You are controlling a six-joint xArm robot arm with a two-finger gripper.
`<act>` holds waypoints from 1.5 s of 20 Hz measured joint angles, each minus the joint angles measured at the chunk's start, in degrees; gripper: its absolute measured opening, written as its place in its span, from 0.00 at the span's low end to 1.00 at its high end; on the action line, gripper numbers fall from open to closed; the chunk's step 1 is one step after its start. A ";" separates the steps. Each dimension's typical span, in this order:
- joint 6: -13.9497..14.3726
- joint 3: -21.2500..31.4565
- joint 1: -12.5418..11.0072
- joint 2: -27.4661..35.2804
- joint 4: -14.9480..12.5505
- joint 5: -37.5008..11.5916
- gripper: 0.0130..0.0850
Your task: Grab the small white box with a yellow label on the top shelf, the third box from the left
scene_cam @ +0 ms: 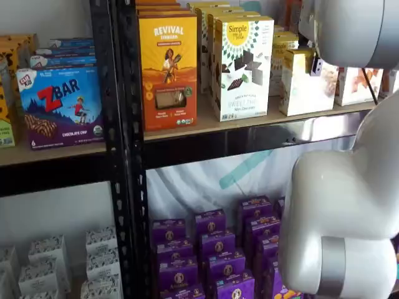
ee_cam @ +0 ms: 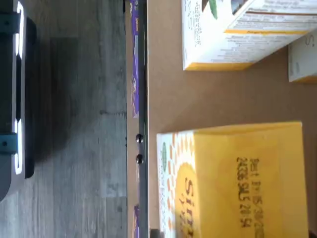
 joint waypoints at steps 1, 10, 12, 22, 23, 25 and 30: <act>-0.10 -0.19 -0.12 0.01 -0.03 0.19 0.67; -0.43 -0.54 -0.61 -0.38 0.72 0.79 0.44; -0.33 -0.37 -0.52 -0.59 0.87 0.73 0.44; 0.53 -0.32 -0.03 -1.43 2.21 2.50 0.33; 0.67 -0.29 0.08 -1.63 2.19 2.79 0.33; 0.66 -0.49 0.01 -1.68 2.16 3.34 0.33; 0.62 -0.40 -0.26 -3.04 2.34 5.31 0.33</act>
